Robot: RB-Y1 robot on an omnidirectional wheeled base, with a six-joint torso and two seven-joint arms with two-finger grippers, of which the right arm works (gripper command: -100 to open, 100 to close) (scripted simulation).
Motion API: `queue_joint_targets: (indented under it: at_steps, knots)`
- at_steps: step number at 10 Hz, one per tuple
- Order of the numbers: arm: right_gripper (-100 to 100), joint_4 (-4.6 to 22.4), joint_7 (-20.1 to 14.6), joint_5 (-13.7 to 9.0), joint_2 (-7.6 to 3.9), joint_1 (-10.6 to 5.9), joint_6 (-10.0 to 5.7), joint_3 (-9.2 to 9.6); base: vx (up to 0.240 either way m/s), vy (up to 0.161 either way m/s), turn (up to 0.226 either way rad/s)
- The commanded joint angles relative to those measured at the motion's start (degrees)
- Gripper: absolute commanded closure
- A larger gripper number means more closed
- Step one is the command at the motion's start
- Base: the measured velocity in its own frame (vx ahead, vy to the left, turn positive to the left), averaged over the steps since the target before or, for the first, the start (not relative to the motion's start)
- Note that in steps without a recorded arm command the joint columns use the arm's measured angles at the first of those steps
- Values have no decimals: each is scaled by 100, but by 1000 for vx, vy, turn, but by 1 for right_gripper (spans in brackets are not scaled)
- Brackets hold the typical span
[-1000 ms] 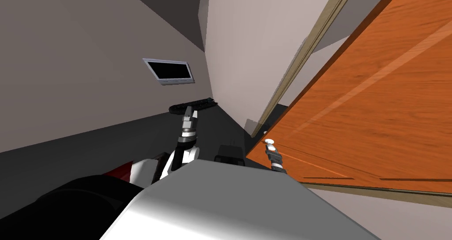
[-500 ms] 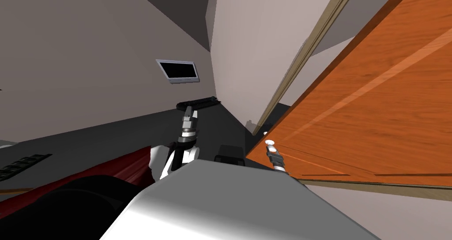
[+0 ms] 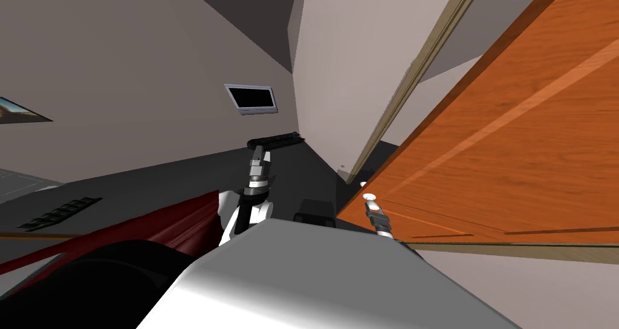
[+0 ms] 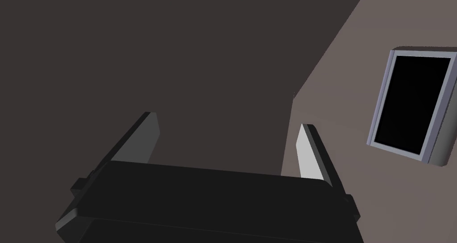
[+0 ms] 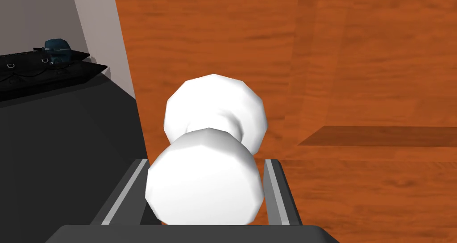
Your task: Pull the door open
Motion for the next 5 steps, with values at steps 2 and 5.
queue_joint_targets:
  at_steps: [2, 5]
  knots:
    - [100, 70, -122, 61, -84, 38, -176, 88, -220, -38, 134]
    - [100, 157, -280, 136, -200, 97, -388, 200, -195, -48, 125]
